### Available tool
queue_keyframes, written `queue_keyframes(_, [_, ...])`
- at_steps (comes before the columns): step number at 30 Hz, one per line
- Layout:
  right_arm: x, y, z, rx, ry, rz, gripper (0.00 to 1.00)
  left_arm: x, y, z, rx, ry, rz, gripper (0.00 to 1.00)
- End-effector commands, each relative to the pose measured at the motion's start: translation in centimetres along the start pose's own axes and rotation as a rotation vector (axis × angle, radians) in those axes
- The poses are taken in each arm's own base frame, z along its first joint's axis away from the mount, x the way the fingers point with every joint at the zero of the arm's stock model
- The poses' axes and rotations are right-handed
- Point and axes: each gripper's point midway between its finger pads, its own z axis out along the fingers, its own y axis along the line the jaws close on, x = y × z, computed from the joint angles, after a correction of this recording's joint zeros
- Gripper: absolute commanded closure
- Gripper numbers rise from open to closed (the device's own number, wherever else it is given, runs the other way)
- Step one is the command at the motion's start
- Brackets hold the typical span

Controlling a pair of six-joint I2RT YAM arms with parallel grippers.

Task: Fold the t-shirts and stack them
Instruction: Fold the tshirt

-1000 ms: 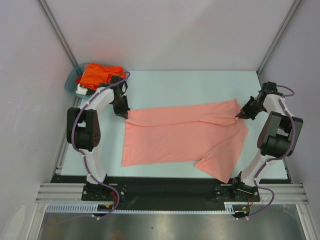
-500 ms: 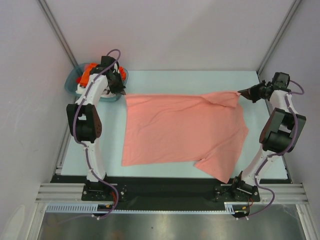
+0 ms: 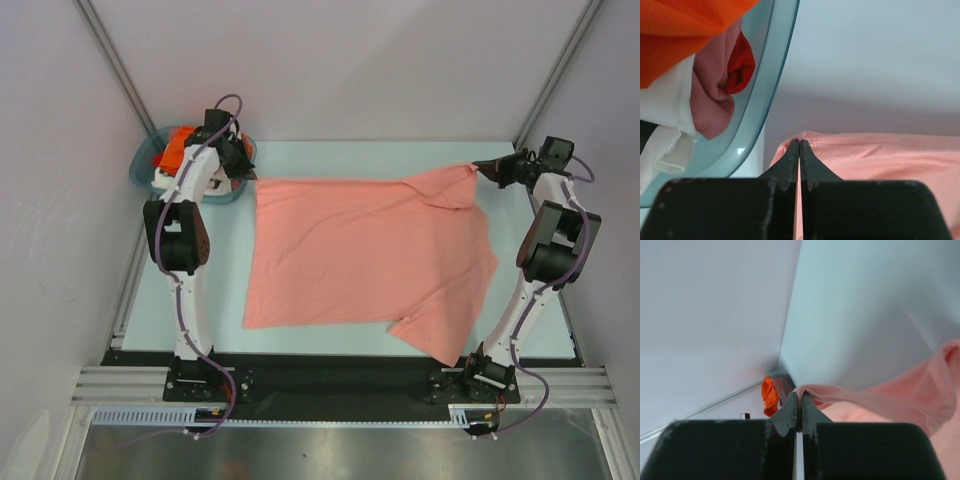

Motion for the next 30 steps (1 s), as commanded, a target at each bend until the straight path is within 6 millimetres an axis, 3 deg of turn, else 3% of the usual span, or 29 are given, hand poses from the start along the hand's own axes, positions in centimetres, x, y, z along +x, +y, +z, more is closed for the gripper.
queue_keyframes(1, [-0.9,3.5,0.2,-0.104,0.008,-0.009,1.0,-3.5,-0.5,-0.7,0.054,-0.097,-0.024,0.99])
queue_keyframes(7, [-0.1,4.7,-0.5,-0.076,0.012,-0.045,1.0,-4.0,-1.0,-1.5,0.078,-0.103,-0.027,1.0])
queue_keyframes(13, [2.9,5.0,-2.6,0.029,0.028,-0.119,1.0,-2.8,-0.6,-2.2,0.058,-0.06,-0.002,1.0])
queue_keyframes(15, [3.6,4.4,-3.3,0.07,0.026,-0.13,1.0,-2.1,-0.5,-2.6,0.059,-0.046,0.002,1.0])
queue_keyframes(16, [4.1,3.2,-3.8,0.117,0.034,-0.128,1.0,-1.7,-0.5,-2.7,0.062,-0.037,0.006,1.0])
queue_keyframes(18, [4.8,3.1,-5.2,0.146,0.019,-0.141,1.0,-0.9,-0.4,-3.2,0.063,-0.024,0.008,1.0])
queue_keyframes(19, [5.1,1.7,-5.5,0.189,0.018,-0.125,1.0,-0.7,-0.3,-3.4,0.06,-0.022,0.009,1.0])
queue_keyframes(24, [6.4,0.7,-8.5,0.219,-0.005,-0.128,1.0,1.4,0.5,-3.8,0.037,0.026,0.022,1.0])
queue_keyframes(30, [7.2,-1.5,-10.2,0.272,-0.002,-0.124,1.0,4.0,1.7,-4.4,0.005,0.071,0.026,1.0])
